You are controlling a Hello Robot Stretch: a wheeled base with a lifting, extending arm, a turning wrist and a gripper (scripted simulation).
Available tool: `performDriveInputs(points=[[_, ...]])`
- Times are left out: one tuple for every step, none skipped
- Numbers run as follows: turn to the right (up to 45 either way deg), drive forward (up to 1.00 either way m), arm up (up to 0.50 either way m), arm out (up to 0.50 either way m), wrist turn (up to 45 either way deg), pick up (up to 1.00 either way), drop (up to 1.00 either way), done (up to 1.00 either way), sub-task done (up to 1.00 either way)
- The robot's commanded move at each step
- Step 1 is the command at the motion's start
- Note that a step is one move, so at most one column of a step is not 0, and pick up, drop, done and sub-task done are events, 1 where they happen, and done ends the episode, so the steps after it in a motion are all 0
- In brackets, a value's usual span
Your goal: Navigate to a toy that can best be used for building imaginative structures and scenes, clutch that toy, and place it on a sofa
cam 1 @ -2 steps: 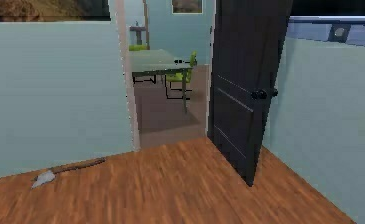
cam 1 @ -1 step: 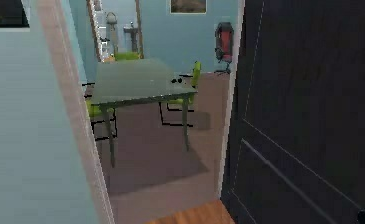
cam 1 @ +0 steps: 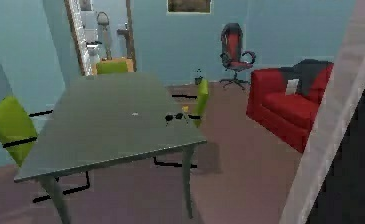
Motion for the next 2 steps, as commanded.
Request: performDriveInputs(points=[[-24.0,0.00,0.00,0.00,0.0,0.00,0.00,0.00,0.00],[0.0,0.05,0.00,0.00,0.0,0.00,0.00,0.00,0.00]])
